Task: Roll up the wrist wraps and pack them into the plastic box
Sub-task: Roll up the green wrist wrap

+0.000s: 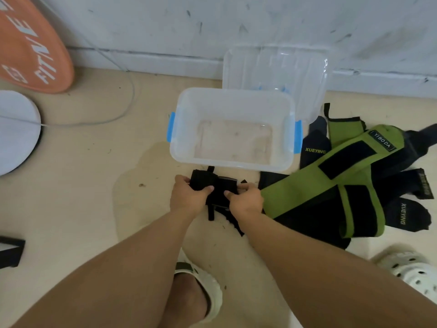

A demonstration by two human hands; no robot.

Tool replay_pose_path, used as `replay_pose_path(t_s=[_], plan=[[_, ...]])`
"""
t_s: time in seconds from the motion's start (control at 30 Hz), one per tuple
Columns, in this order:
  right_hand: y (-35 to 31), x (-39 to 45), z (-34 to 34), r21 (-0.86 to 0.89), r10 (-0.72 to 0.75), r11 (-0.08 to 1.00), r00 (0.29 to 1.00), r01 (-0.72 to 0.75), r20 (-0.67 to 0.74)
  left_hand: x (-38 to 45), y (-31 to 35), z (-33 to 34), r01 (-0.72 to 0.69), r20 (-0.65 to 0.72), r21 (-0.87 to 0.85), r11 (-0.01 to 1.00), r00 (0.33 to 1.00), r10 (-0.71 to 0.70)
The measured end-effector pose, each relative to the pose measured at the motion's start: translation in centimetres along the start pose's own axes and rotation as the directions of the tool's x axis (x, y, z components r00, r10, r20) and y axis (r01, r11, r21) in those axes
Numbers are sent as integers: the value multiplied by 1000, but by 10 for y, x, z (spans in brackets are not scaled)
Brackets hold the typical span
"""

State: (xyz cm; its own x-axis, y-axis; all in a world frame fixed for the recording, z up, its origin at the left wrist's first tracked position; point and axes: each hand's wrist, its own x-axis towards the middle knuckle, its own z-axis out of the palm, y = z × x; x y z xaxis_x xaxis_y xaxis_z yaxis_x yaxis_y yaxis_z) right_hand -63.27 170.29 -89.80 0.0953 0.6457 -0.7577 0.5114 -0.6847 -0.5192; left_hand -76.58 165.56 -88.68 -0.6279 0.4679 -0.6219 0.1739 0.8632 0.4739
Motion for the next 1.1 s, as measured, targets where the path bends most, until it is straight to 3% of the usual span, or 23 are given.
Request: replay_pose_path(t_s=[0.37, 0.6, 0.83, 0.97, 1.1], plan=[[-8, 14, 0, -95, 16, 995, 1000, -18, -24, 7, 6, 3, -37, -59, 211, 977, 997, 51], [-13, 12, -10, -332, -30, 943, 1000, 27, -3, 6, 10, 4, -15, -71, 331, 943, 997, 41], [-2, 1, -13, -310, -99, 947, 994, 84, -34, -11, -8, 18, -19, -141, 308, 951, 988, 65], [11, 2, -25, -289, -129, 954, 982, 84, -139, -15, -8, 21, -19, -152, 308, 951, 986, 68], [27, 7, -48, -225, -57, 974, 969, 2, -241, -19, -3, 23, -4, -144, 328, 945, 988, 54]])
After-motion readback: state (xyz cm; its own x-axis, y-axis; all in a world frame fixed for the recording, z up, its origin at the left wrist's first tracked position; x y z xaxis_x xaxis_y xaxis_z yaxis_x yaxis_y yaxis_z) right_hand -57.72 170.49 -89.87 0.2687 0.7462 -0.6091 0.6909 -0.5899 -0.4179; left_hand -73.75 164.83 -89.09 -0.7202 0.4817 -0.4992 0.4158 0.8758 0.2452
